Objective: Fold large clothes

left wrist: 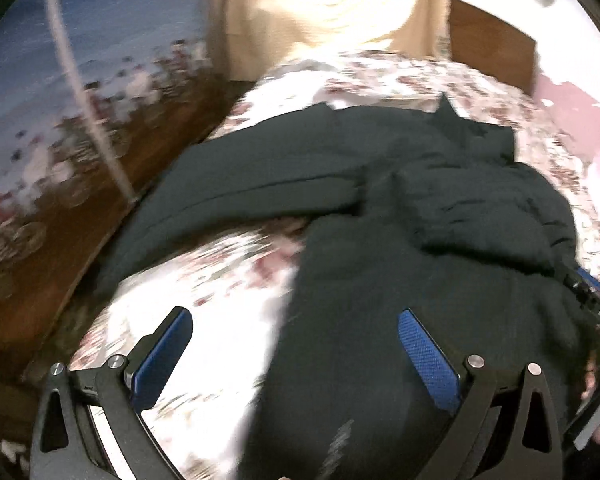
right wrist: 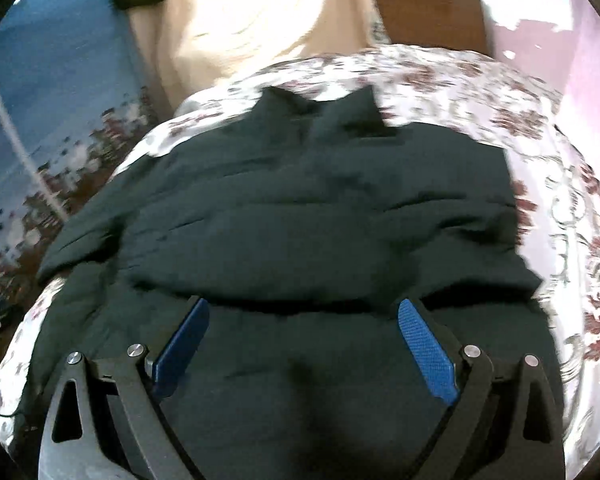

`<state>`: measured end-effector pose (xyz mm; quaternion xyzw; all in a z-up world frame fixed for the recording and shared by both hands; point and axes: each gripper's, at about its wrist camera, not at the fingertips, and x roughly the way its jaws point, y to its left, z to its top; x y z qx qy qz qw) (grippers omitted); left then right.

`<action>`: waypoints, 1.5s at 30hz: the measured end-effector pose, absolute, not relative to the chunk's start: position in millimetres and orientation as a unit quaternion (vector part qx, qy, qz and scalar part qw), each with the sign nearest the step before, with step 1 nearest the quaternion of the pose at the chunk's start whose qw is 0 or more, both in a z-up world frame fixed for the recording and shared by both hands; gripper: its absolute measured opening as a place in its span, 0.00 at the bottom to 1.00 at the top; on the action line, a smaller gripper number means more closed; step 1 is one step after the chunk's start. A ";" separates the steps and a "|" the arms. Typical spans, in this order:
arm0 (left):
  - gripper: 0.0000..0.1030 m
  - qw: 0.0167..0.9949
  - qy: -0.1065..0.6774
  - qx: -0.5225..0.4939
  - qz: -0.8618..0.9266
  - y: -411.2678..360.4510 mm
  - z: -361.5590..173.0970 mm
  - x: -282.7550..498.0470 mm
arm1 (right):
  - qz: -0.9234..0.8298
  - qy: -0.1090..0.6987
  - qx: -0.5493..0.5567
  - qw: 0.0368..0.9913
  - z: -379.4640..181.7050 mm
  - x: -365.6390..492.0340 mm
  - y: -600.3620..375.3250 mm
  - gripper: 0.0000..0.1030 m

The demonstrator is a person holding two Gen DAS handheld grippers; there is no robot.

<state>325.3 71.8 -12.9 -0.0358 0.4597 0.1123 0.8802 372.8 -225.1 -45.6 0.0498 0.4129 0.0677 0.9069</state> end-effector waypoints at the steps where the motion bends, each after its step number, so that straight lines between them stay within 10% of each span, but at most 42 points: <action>1: 1.00 0.878 0.461 -0.026 0.131 76.5 -12.7 315.6 | 0.074 0.413 0.045 0.907 -43.6 369.2 -213.9 0.91; 23: 1.00 0.862 0.466 -0.103 0.172 218.3 -16.9 261.1 | 0.131 0.393 -0.070 0.907 -9.0 364.5 -13.2 0.91; 45: 1.00 0.802 0.471 -0.341 0.138 279.1 -110.8 383.1 | 0.027 0.405 -0.058 0.912 -79.0 462.3 -64.7 0.91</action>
